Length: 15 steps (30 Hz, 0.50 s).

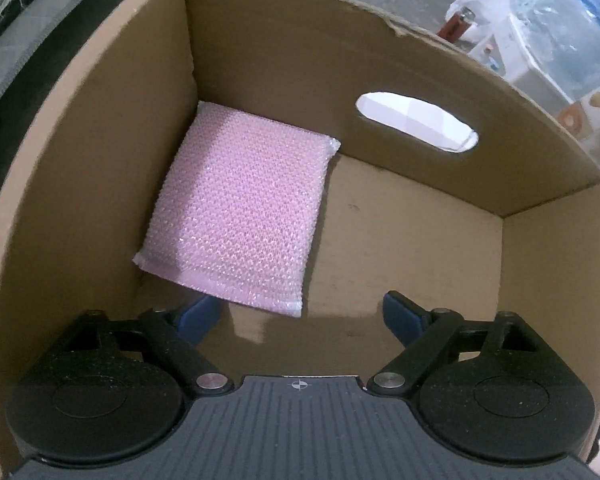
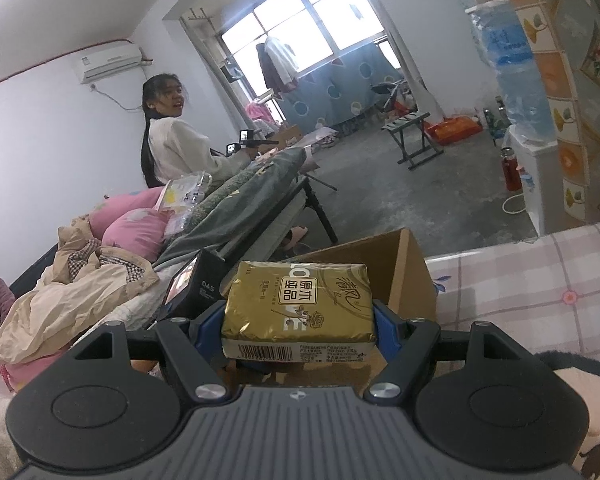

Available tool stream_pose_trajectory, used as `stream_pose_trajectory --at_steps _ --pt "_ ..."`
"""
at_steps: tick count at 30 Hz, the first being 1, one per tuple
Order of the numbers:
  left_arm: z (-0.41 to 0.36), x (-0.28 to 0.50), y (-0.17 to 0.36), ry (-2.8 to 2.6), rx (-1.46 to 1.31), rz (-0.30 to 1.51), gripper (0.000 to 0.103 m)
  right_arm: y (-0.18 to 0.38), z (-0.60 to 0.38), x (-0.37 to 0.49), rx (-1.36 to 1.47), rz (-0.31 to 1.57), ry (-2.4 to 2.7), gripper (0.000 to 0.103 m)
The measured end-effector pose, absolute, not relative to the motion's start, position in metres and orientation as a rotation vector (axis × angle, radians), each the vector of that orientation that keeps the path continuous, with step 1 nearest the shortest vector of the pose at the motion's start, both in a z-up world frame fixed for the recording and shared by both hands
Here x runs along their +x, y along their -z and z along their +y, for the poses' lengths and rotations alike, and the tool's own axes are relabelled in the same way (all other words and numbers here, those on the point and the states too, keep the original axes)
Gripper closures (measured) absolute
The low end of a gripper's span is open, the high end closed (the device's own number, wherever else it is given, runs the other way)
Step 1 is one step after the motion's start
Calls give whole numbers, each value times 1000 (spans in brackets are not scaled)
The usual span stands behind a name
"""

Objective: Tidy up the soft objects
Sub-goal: 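Carry the pink pad into the cardboard box and open the left tool, then lower the gold tissue pack into the box beside the pink pad and open the right tool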

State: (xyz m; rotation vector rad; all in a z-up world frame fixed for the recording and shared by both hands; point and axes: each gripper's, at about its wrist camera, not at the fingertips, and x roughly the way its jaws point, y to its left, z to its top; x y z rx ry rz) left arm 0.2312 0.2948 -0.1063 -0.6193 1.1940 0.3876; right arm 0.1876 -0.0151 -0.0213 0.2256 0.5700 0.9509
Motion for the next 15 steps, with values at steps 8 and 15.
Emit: stream_pose_trajectory --at_steps 8,15 --pt "286 199 58 -329 -592 1061 7 14 -19 181 217 559 -937 31" --pt "286 142 9 -320 -599 894 7 -3 -12 166 171 511 -944 31"
